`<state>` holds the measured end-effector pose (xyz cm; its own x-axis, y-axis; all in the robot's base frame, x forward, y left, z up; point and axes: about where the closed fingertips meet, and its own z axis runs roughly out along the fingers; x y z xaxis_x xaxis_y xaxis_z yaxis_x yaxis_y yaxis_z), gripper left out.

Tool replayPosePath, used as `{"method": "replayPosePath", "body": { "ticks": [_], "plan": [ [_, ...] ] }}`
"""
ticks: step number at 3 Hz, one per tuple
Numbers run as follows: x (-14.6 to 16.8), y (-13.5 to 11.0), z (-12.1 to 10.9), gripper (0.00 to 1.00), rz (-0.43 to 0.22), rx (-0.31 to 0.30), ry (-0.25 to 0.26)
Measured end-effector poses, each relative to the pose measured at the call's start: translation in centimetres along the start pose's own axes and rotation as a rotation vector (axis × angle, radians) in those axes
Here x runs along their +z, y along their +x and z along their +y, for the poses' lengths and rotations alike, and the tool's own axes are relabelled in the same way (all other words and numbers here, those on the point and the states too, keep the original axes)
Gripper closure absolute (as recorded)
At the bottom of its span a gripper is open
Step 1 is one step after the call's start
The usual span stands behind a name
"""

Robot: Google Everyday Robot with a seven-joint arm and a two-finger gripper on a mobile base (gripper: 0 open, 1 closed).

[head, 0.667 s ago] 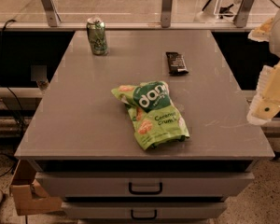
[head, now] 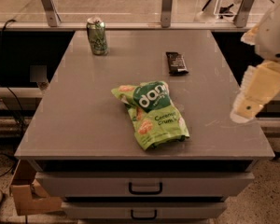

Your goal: Move green rice chip bag near green can

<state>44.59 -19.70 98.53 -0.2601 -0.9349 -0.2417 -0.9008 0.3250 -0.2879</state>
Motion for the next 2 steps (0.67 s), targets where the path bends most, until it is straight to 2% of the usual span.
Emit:
{"method": "replayPosePath", "body": {
  "ticks": [1,2],
  "plan": [
    [3.9,-3.1,0.4,0.0,-0.052,0.123,-0.054],
    [7.5,-6.2,1.0,0.0,-0.095,0.209,-0.11]
  ]
}}
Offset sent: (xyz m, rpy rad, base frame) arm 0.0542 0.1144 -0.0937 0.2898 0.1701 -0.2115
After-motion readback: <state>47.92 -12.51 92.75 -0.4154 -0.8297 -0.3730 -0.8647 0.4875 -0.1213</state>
